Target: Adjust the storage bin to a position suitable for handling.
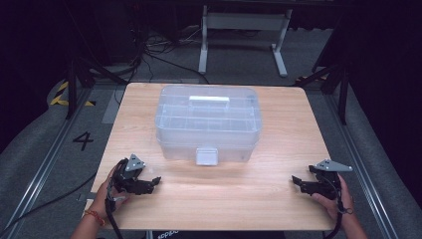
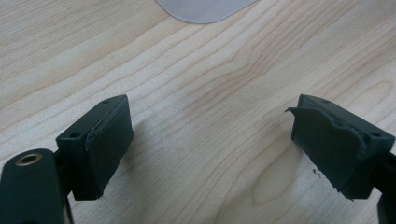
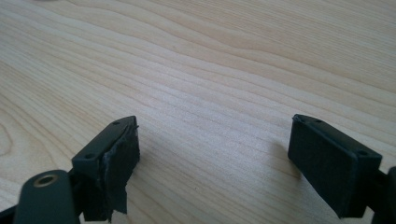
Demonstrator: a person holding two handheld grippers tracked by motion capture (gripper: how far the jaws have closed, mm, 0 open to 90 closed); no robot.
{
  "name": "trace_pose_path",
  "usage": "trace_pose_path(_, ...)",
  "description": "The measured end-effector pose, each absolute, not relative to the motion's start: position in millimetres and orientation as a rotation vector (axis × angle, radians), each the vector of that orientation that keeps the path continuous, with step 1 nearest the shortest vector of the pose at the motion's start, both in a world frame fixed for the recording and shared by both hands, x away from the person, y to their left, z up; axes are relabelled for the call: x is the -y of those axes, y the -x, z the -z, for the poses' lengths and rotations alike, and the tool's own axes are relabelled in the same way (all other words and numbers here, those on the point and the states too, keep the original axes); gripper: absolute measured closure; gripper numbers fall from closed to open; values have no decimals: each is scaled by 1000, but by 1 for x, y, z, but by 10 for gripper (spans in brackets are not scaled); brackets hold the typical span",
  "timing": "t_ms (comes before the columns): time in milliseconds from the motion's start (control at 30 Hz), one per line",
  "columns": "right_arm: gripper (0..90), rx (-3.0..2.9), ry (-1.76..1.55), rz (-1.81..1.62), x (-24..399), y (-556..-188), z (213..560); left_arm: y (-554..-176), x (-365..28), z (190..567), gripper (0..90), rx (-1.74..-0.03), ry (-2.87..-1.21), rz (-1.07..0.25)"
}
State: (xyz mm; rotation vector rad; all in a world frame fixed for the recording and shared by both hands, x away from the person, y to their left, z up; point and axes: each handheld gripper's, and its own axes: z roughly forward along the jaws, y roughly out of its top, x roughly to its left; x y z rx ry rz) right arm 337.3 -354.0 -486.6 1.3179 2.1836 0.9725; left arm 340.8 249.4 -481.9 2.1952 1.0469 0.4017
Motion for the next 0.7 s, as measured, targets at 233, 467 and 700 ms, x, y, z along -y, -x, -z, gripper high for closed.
trace_pose_path(233,138,-2175,-1333,-959,354,-337,487,-341,-253,482,124,-1031,-2202,-397)
trace_pose_path(467,93,-2166,-1352,-942,354,-339,487,-338,-256,482,124,-1009,-2214,-387)
trace_pose_path(700,86,-2162,-1361,-936,356,-339,487,-341,-261,482,92,-981,-2232,-357)
